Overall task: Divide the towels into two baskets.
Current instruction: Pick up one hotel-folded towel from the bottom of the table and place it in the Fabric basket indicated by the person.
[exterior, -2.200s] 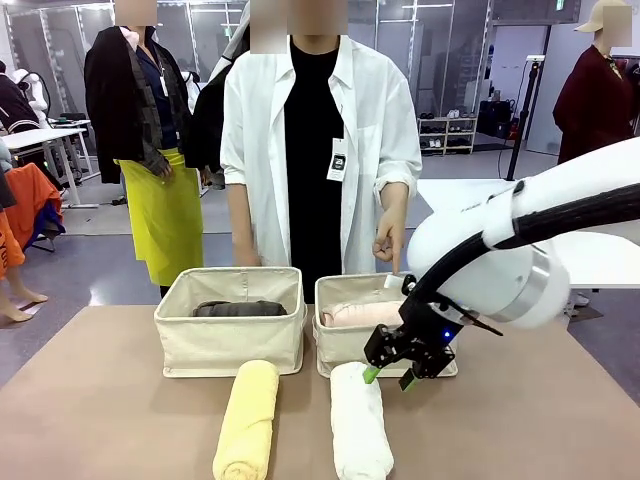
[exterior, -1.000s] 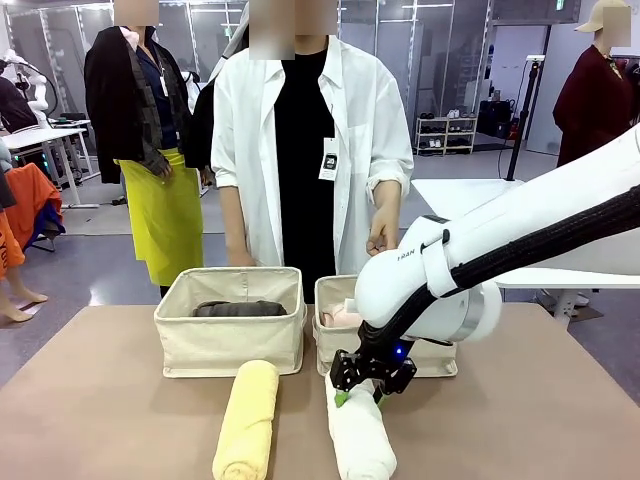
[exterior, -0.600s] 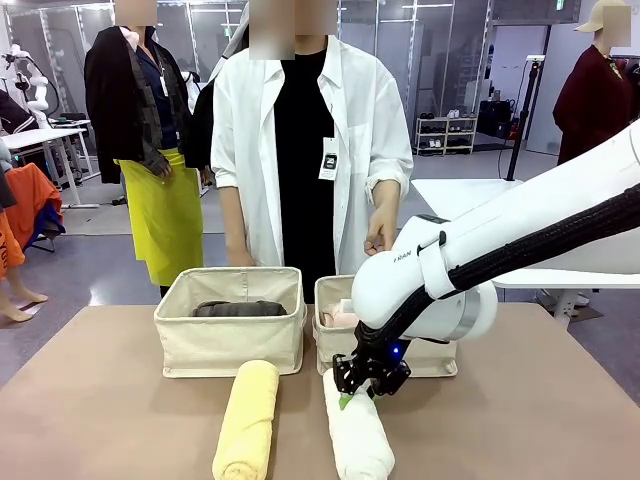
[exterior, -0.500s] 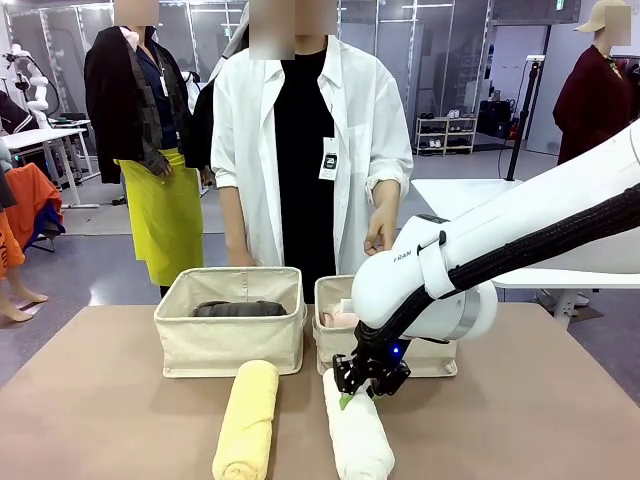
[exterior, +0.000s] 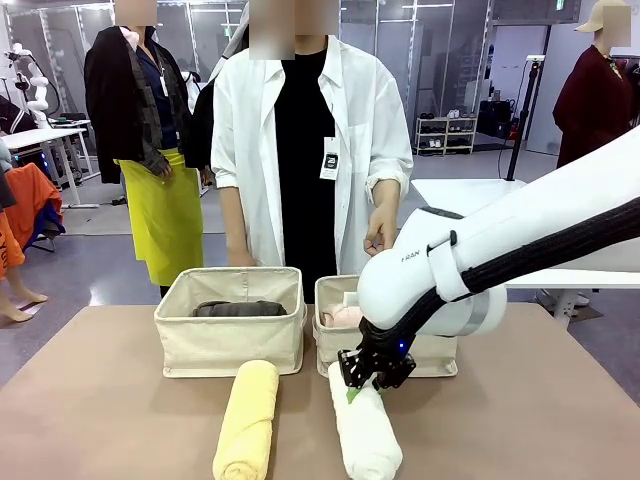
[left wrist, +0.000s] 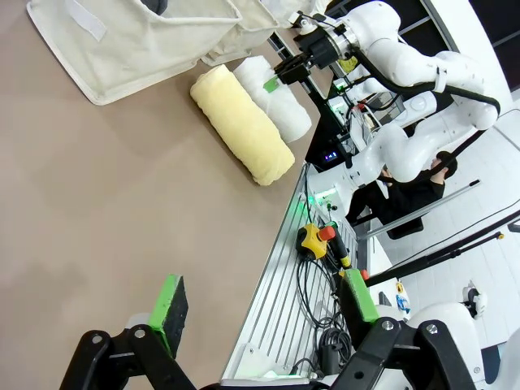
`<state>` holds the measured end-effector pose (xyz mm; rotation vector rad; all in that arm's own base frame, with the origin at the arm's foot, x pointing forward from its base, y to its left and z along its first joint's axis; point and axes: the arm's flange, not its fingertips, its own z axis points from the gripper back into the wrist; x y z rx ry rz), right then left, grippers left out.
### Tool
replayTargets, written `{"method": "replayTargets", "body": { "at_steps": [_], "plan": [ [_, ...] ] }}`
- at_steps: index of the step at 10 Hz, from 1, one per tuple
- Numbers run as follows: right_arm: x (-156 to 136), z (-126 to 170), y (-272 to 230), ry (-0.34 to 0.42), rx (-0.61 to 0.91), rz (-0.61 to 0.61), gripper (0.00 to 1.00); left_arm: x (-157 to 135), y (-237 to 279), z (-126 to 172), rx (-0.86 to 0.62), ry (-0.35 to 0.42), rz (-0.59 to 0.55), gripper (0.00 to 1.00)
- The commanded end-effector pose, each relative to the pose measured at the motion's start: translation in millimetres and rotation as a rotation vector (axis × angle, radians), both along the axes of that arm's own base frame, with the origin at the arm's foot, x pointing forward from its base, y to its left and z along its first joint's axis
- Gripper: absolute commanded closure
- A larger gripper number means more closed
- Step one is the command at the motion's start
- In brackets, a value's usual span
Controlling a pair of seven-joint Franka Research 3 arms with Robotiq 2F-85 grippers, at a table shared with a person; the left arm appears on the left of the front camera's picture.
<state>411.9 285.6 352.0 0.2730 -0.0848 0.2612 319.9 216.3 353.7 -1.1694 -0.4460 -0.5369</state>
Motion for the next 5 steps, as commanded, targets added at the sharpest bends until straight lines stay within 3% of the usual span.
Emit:
{"method": "replayTargets", "body": {
  "at_steps": [1,4,5],
  "plan": [
    [-12,48,-15,-0.072,-0.045,0.01,1.0,-4,0,3,-0.001,-0.001,0.003,0.04],
    [-5,124,-32,-0.185,-0.114,0.221,1.0,-4,0,3,-0.001,-0.001,0.003,0.04],
    [0,144,-36,-0.249,-0.174,0.373,1.0,-4,0,3,-0.001,-0.001,0.003,0.04]
  ]
}}
